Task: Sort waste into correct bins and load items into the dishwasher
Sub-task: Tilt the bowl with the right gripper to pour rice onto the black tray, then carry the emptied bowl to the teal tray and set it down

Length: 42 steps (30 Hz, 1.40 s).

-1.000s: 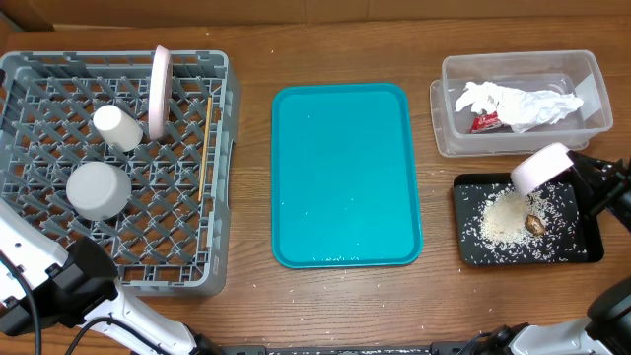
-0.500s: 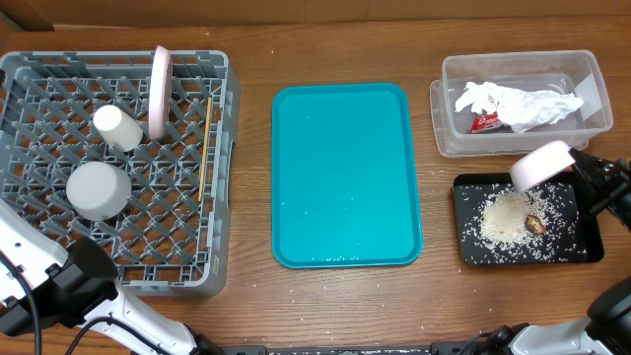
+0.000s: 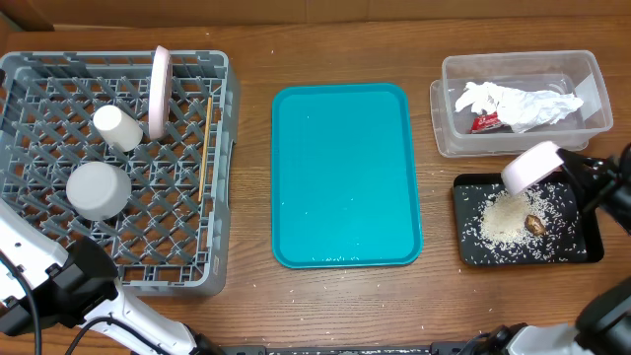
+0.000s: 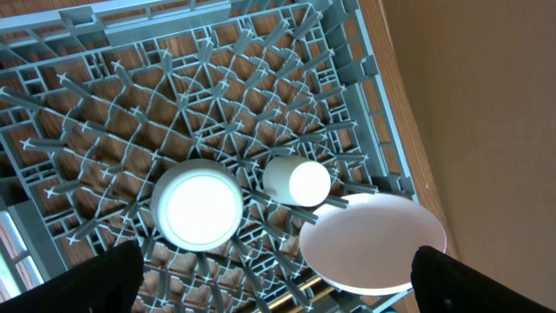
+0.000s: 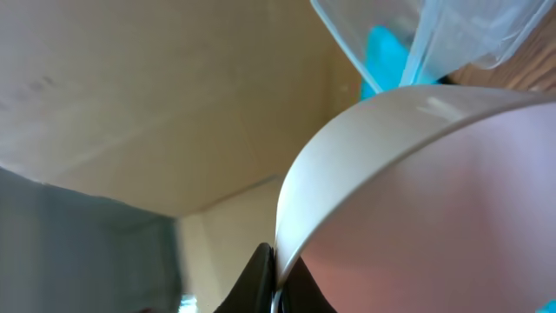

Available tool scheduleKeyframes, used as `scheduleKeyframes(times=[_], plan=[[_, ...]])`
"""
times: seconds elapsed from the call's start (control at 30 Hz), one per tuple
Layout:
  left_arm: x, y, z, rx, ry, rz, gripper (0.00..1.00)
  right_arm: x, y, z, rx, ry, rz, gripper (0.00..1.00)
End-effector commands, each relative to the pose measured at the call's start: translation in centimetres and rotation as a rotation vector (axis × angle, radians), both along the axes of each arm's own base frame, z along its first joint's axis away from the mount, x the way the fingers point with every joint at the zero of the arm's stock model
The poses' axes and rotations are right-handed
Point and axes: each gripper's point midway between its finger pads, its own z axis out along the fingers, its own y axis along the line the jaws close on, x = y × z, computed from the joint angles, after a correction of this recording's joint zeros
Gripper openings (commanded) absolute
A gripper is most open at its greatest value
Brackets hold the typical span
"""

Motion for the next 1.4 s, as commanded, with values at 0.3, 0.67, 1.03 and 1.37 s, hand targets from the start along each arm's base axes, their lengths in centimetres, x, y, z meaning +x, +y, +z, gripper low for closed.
scheduleKeyframes(times=[0.3,0.67,1.03,1.37], plan=[[0.2,-0.1,-0.3,-0.005,0.009,0.004,1.0,2.2,8.8,8.4,-0.877,-0.042,0.141,0.04],[0.2,0.0,-0.3,-0.005,0.009,0.005,1.0,5.2,29.9,0.3,-1.318,-0.193,0.498,0.04],[0.2,0.0,-0.3,-0.005,0.009,0.005,1.0,0.5,38.8,-9.6,-1.361,-0.155,0.846,0.08],[0.2,0.0,-0.3,-0.005,0.009,0.005,1.0,1.2,40.4,-8.2,-1.348,-0.229,0.807,0.9]])
